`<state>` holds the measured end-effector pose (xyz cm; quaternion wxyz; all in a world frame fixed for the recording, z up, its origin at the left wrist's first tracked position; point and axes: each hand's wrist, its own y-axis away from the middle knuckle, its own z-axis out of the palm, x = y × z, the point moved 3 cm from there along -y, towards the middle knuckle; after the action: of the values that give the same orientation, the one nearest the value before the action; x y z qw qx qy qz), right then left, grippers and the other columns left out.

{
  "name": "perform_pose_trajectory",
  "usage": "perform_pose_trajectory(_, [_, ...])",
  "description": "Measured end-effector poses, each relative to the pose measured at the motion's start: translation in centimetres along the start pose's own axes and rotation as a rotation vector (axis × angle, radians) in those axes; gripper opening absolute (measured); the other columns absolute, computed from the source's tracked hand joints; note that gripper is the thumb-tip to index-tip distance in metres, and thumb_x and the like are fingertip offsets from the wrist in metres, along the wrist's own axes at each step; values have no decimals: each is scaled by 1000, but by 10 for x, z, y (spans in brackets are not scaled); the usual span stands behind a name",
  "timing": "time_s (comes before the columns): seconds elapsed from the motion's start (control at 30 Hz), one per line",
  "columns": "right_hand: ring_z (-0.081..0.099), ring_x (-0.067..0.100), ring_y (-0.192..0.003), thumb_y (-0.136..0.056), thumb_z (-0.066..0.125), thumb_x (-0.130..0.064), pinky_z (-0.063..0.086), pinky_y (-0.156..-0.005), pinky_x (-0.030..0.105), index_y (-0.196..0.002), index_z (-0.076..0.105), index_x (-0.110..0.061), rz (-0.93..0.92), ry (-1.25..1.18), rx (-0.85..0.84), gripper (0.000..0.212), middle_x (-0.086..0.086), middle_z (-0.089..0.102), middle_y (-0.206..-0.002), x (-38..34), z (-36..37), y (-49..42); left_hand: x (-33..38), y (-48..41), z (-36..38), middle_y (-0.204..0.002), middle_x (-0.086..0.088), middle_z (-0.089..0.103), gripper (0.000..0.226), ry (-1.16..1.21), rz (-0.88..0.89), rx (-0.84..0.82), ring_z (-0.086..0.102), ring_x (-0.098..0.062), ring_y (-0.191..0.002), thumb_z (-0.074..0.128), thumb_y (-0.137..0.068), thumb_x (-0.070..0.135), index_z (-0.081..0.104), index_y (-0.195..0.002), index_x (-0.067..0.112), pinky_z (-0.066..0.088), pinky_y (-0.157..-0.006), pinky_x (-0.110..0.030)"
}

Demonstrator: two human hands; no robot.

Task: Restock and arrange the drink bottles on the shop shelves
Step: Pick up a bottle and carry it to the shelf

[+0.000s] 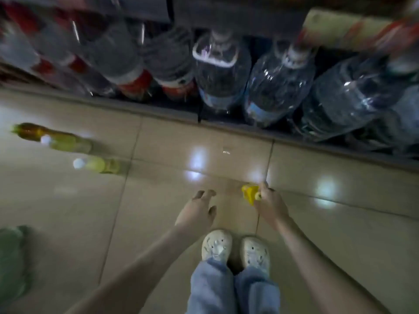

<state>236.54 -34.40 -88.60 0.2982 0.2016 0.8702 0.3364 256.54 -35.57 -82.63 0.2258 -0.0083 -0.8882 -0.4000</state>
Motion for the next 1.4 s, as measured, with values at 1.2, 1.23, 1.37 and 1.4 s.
perform_pose_trajectory(1.2, [54, -7, -92, -91, 62, -20, 44, -68, 11, -123, 44, -33, -1035, -430, 628, 39, -16, 54, -108, -426, -552, 502, 317, 450, -558, -97, 13, 61, 22, 442, 662, 896, 60, 2, -85, 46, -99, 28, 52, -121, 31, 46, -68, -11])
perform_pose_trajectory(1.23, [54, -6, -92, -91, 62, -20, 44, -68, 13, -126, 42, -33, -1032, -428, 632, 42, -15, 53, -110, -437, -555, 502, 310, 454, -573, -93, 11, 63, 25, 446, 668, 948, 58, 4, -74, 42, -101, 29, 50, -124, 34, 44, -61, -11])
perform_pose_trajectory(1.37, [55, -6, -94, -91, 63, -19, 47, -66, 10, -136, 32, -34, -1050, -408, 614, 56, -21, 48, -112, -497, -559, 494, 283, 460, -640, -87, 10, 61, 36, 449, 711, 1128, 48, 2, -55, 40, -101, 27, 42, -136, 36, 37, -52, -9])
perform_pose_trajectory(1.4, [55, -5, -96, -91, 63, -19, 46, -65, 9, -137, 30, -35, -1064, -396, 611, 58, -19, 47, -113, -516, -560, 493, 277, 459, -660, -92, 10, 60, 38, 415, 712, 1180, 52, 3, -66, 43, -100, 25, 42, -138, 35, 38, -58, -5])
